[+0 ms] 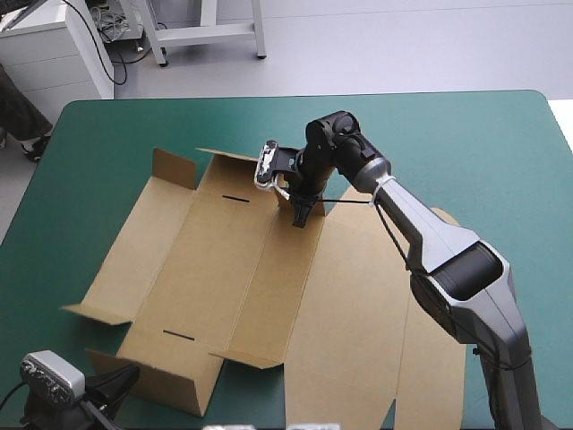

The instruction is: Fold the box

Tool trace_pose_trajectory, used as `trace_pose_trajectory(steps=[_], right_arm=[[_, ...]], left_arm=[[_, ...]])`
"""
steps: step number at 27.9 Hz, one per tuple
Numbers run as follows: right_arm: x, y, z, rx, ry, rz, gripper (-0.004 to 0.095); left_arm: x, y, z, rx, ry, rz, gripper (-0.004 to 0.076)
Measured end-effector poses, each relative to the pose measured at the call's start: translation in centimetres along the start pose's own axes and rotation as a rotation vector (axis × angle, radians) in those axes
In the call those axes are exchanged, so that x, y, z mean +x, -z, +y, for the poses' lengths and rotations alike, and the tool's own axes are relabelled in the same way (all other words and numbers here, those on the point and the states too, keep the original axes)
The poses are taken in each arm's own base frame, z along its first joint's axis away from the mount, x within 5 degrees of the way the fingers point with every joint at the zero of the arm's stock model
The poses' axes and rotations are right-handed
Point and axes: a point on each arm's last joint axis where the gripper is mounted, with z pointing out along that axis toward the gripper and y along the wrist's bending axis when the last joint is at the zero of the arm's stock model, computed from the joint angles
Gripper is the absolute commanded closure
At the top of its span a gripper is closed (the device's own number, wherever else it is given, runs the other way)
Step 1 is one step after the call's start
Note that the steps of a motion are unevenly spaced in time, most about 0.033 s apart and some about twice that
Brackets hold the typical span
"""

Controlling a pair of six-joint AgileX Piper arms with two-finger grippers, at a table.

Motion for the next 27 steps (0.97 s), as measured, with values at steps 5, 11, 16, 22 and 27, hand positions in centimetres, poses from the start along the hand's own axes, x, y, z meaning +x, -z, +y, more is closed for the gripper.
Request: trace_pose_trajectory(steps=[5, 11, 16, 22, 27], right_arm=[[-0.8, 0.0, 0.6, -0.055, 0.051, -0.074, 0.0929], [-1.4, -0.1, 1.2, -0.065, 0.079, -0.084, 0.0929], [-1.7, -1.1, 1.9, -0.091, 0.093, -0.071, 0.0928], [-1.3, -2.7, 1.9, -0.106, 0.093, -0.033, 0.0889], [-1.3, -2.7, 1.9, -0.109, 0.082, -0.036, 0.0419]], left_arm=[[0.0, 0.0, 0.0, 0.0, 0.0, 0.0, 0.0731], [0.0, 0.0, 0.0, 0.0, 0.0, 0.001, 0.0731], [0.0, 0.0, 0.0, 0.0, 0.0, 0.001, 0.0731], [0.0, 0.0, 0.0, 0.0, 0.0, 0.001, 0.0731], [0.0, 0.0, 0.0, 0.0, 0.0, 0.001, 0.0731]])
